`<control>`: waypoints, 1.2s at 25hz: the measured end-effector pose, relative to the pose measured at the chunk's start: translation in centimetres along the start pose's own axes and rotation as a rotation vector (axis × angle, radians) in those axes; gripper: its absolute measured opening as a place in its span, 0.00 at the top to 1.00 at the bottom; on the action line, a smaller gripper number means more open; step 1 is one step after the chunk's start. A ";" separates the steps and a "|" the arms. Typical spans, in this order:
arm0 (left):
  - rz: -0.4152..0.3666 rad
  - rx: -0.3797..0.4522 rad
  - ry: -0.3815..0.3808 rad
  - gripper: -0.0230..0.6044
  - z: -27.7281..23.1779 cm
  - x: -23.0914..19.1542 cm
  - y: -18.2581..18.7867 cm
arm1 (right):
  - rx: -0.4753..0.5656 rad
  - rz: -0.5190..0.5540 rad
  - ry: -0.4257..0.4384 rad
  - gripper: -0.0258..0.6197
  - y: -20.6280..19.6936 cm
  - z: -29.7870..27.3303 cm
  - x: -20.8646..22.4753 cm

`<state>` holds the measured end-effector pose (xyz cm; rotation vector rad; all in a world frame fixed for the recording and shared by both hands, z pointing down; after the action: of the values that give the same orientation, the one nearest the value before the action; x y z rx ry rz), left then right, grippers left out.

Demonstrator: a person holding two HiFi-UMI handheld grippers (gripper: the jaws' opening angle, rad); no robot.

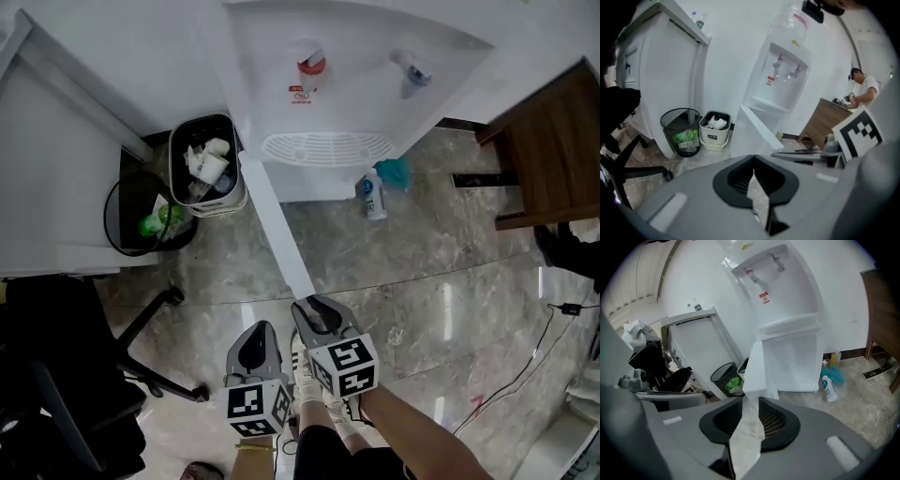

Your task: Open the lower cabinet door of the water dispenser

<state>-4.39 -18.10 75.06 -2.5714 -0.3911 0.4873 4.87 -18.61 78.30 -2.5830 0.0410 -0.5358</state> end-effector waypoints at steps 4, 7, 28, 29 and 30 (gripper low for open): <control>0.016 0.014 0.009 0.95 1.2 -0.7 -0.8 | 0.011 0.022 -0.029 0.90 -0.1 0.0 -1.3; 0.019 0.017 0.009 0.95 1.8 -0.4 -0.8 | 0.011 0.043 -0.045 0.96 -0.5 1.3 -1.6; -0.073 -0.067 -0.061 0.95 7.8 9.9 -0.5 | 0.037 -0.057 -0.141 0.96 -2.6 16.4 0.1; -0.076 -0.070 -0.059 0.95 7.7 10.0 -0.5 | 0.034 -0.055 -0.142 0.96 -2.5 16.4 0.2; -0.079 -0.073 -0.056 0.95 7.7 10.0 -0.5 | 0.033 -0.053 -0.143 0.96 -2.4 16.3 0.3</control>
<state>1.36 -10.93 66.39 -2.6048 -0.5373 0.5269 11.18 -8.95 66.50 -2.5894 -0.0845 -0.3662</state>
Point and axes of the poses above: the fingertips, and each gripper's own axes: z backward along the fingers, x to its right, y out of its top, the point moved 2 cm from there along z, backward along the fingers, and after that the axes turned 15 degrees about -x, right-handed, at the moved point
